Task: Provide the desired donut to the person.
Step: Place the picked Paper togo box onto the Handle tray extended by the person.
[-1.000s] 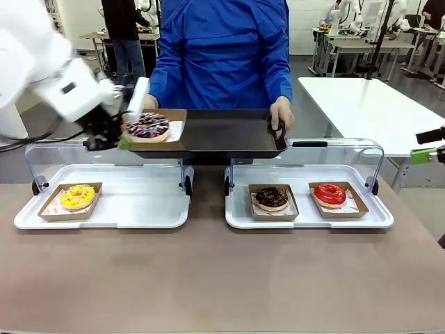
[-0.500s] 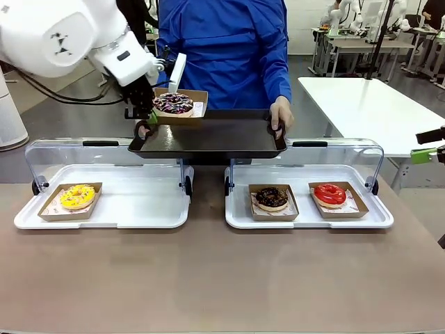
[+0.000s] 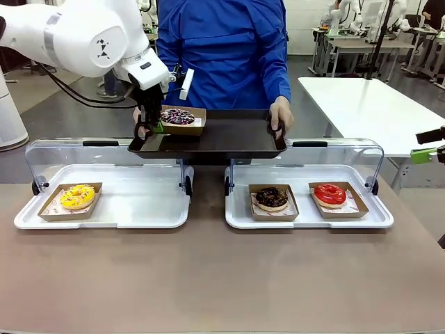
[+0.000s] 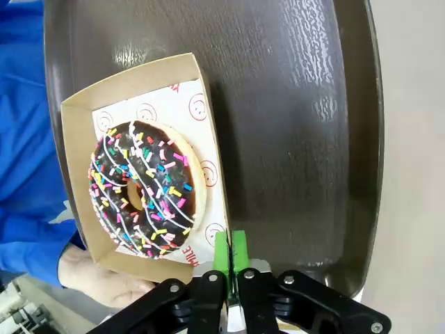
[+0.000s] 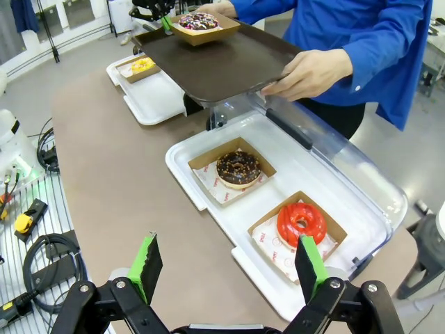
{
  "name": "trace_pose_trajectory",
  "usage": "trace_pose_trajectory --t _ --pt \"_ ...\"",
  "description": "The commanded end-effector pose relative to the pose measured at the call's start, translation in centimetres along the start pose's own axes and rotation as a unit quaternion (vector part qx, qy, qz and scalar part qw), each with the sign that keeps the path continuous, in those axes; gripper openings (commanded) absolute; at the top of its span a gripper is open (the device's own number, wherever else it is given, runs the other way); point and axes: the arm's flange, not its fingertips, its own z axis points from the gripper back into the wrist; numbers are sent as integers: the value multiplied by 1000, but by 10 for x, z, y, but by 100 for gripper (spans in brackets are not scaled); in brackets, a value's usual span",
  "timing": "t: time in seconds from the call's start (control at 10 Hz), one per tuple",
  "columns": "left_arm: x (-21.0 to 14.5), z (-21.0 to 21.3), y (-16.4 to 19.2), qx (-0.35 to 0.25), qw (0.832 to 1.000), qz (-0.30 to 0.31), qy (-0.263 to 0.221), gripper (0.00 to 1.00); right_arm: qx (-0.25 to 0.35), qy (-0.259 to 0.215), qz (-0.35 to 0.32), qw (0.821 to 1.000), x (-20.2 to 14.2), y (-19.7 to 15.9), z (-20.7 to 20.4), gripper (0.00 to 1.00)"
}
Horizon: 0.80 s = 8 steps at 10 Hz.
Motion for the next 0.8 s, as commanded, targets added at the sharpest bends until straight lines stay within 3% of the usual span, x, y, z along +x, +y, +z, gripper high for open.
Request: trace_pose_trajectory --t 0.0,0.1,0.2,0.4,0.5,0.6,0.7 --pt "1 12 4 -14 1000 4 -22 57 3 -11 6 1000 -1 -3 -2 100" --pt "0 17 2 -21 999 23 -15 83 3 -11 6 1000 -1 -3 -2 100" --pt "-1 20 1 -32 999 19 -14 100 3 -11 6 1000 -1 -3 -2 100" --pt "-4 22 -1 -52 998 24 -12 100 3 -11 6 1000 -1 -3 -2 100" --pt "-7 21 -1 -66 997 38 -12 90 3 -11 6 1000 -1 -3 -2 100" --pt "-9 20 -2 -72 997 36 -17 99 3 -11 6 1000 -1 -3 -2 100" --pt "-12 23 -2 -75 996 37 -20 100 3 -11 6 1000 -1 -3 -2 100"
